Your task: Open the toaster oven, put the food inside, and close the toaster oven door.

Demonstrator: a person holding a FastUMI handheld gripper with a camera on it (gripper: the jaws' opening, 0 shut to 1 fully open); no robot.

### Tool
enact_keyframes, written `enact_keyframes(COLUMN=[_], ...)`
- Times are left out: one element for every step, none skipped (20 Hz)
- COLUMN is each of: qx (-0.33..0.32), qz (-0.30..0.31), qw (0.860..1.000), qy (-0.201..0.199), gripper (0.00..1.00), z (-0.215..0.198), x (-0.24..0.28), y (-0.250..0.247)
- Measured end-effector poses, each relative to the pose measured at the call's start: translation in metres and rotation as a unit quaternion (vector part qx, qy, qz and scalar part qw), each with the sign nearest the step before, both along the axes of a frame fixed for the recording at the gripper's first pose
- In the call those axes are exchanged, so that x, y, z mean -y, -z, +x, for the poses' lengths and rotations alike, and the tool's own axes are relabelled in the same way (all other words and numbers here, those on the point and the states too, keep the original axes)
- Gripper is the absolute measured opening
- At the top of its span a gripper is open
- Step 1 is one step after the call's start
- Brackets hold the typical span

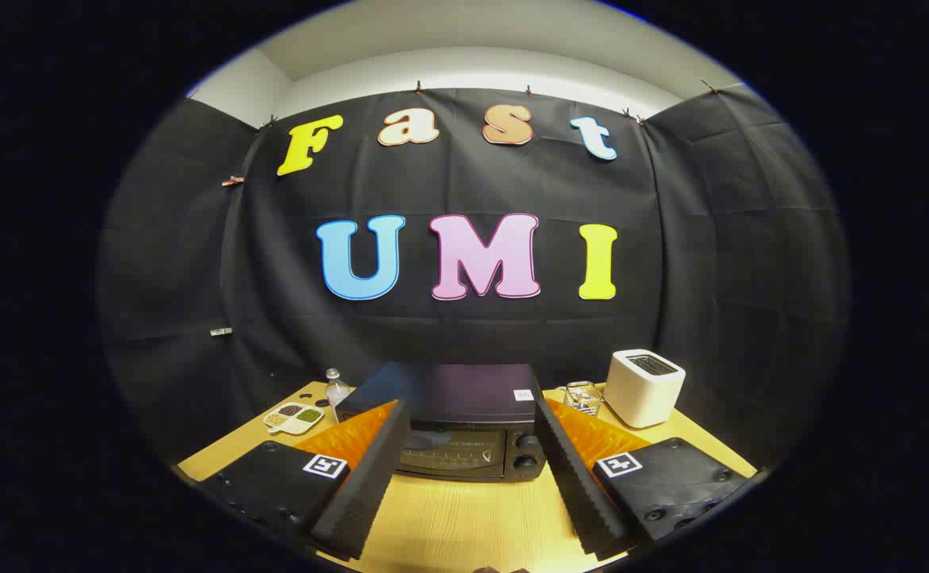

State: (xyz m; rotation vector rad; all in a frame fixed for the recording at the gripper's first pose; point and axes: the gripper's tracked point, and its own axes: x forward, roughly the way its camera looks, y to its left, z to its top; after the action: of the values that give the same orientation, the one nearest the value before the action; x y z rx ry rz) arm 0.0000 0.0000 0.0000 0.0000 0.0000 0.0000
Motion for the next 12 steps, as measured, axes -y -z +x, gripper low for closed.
enact_keyframes(qx=[0.000, 0.000, -0.002, -0.006, -0.008, -0.010, -0.012, -0.014, -0.014, -0.014, -0.015, -0.017], qz=[-0.002, -0.006, -0.008, -0.009, -0.011, -0.014, -0.017, -0.019, -0.019, -0.017, -0.017, -0.018], qw=[1.000, 1.000, 1.000, 1.000, 1.000, 1.000, 1.000, 0.999, 0.999, 1.000, 1.000, 1.000], qy=[0.010, 0.018, 0.021, 0.021, 0.022, 0.022, 0.022, 0.022, 0.022, 0.021, 0.019, 0.017], gripper=[0.97, 0.97, 0.97, 0.97, 0.98, 0.98, 0.98, 0.98, 0.98, 0.98, 0.98, 0.98], z=[-0.001, -0.001, -0.002, -0.003, -0.005, -0.006, -0.007, -0.007, -0.009, -0.009, -0.009, -0.009], x=[0.005, 0.010, 0.011, 0.013, 0.015, 0.016, 0.017, 0.017, 0.017, 0.015, 0.013, 0.010], y=[0.002, 0.005, 0.010, 0.013, 0.015, 0.017, 0.019, 0.020, 0.021, 0.021, 0.022, 0.022])
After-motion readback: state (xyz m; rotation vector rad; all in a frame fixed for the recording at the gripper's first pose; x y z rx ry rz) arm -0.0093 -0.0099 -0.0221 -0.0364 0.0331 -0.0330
